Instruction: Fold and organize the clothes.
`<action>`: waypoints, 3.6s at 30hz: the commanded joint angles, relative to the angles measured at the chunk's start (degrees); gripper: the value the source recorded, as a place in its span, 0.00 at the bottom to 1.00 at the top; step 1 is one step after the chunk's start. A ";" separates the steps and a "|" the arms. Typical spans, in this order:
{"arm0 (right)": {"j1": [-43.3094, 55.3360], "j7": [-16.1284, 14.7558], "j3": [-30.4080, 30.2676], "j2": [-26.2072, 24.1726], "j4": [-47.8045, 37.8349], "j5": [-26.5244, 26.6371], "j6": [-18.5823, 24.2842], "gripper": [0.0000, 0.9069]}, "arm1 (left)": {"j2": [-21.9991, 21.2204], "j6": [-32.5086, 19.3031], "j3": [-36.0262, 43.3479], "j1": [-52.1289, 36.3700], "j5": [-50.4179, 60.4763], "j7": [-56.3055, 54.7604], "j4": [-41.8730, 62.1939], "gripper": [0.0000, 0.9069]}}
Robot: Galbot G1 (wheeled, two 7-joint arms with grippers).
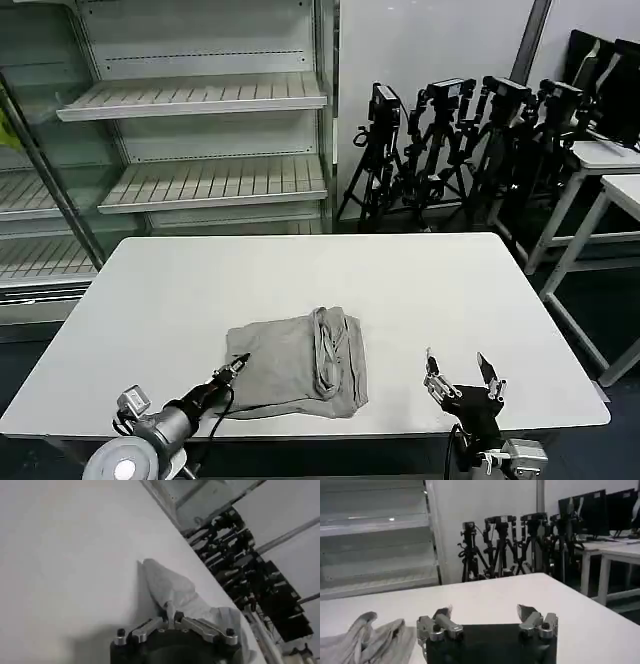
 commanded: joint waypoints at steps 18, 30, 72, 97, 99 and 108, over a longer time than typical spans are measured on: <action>3.35 0.05 -1.29 -0.25 -1.79 1.50 -0.03 1.00 | 21.50 -0.16 -35.01 0.77 -14.95 5.94 14.06 0.02; 1.28 -0.14 -0.96 0.89 -0.71 0.46 0.34 1.00 | 3.60 -0.45 0.06 -4.81 4.05 0.27 -10.10 0.02; 2.89 -0.44 -0.04 0.95 -2.45 0.91 0.70 1.00 | -20.68 -3.96 40.23 -20.92 37.81 0.63 16.50 0.69; 2.49 -2.04 -0.26 -0.08 -0.52 -13.25 5.38 1.00 | -6.08 -17.37 18.76 -5.53 59.60 5.26 -7.35 1.00; 2.16 -2.45 -0.84 -0.23 -0.84 -15.33 5.83 1.00 | -5.37 -19.90 15.03 -2.03 63.17 5.32 -8.67 1.00; 4.32 -0.63 -3.57 0.82 -3.89 -16.93 7.76 1.00 | -5.25 -25.25 5.41 9.04 66.86 5.24 -13.44 1.00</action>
